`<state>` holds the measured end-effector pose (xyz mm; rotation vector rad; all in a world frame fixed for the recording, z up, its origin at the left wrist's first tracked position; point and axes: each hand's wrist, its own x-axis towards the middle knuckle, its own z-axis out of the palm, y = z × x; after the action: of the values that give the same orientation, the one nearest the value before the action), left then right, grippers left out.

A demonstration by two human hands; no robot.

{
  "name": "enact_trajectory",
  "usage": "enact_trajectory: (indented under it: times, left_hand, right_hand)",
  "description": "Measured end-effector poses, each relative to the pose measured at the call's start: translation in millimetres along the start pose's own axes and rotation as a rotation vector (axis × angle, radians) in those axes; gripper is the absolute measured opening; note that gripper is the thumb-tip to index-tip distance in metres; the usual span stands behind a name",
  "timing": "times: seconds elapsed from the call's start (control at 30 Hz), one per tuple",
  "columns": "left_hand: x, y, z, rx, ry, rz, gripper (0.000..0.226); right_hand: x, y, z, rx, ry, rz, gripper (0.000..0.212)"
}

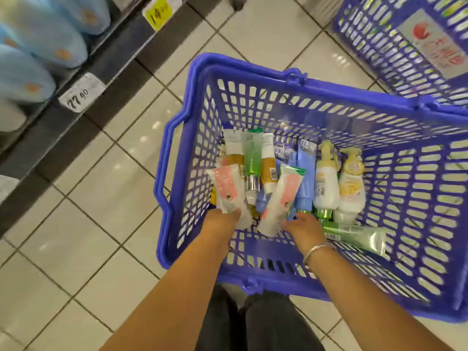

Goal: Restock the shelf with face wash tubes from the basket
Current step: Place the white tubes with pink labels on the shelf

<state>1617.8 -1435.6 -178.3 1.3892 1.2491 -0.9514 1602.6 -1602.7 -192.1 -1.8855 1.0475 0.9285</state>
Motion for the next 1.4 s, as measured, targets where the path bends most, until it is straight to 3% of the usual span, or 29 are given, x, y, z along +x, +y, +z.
enact_trajectory:
  times: [0.1, 0.27, 0.4, 0.5, 0.63, 0.7, 0.87, 1.07, 1.23, 1.4]
  left_hand:
    - [14.3, -2.1, 11.3, 0.017, 0.038, 0.021, 0.046]
    - [37.0, -7.5, 26.4, 0.005, 0.115, 0.037, 0.054]
    - [38.1, -8.1, 39.1, 0.227, 0.259, 0.055, 0.074]
    - [37.5, -10.5, 44.3, 0.243, 0.279, 0.099, 0.076]
    - [31.9, -10.5, 48.5, 0.143, 0.221, 0.126, 0.069]
    - [25.7, -9.4, 48.3, 0.106, 0.173, 0.130, 0.066]
    - [6.0, -2.0, 39.3, -0.008, 0.031, 0.160, 0.047]
    - [-42.4, 20.4, 16.6, 0.034, -0.095, 0.238, 0.043]
    - [-112.3, 46.5, -10.1, -0.024, -0.068, 0.351, 0.054]
    - [-196.9, 76.0, -50.2, -0.111, -0.087, 0.426, 0.046]
  right_hand:
    - [12.5, -0.9, 12.8, 0.097, -0.088, -0.013, 0.007]
    - [28.5, -1.8, 31.3, 0.191, -0.042, 0.043, 0.047]
    - [31.9, 0.8, 43.5, 0.209, 0.043, 0.071, 0.066]
    - [32.2, 2.7, 44.6, 0.246, 0.057, 0.048, 0.056]
    - [31.9, 7.8, 34.3, 0.334, 0.012, 0.025, 0.023]
    - [31.0, 12.3, 26.9, 0.395, -0.016, 0.051, 0.023]
    - [18.8, 13.6, 6.9, 0.494, 0.027, 0.079, 0.049]
    - [-22.3, -7.4, -24.9, 0.509, 0.009, -0.053, 0.023]
    - [-77.9, -43.9, -57.4, 0.468, 0.082, -0.138, 0.033]
    - [-155.4, -97.7, -91.9, 0.560, 0.131, -0.248, 0.018]
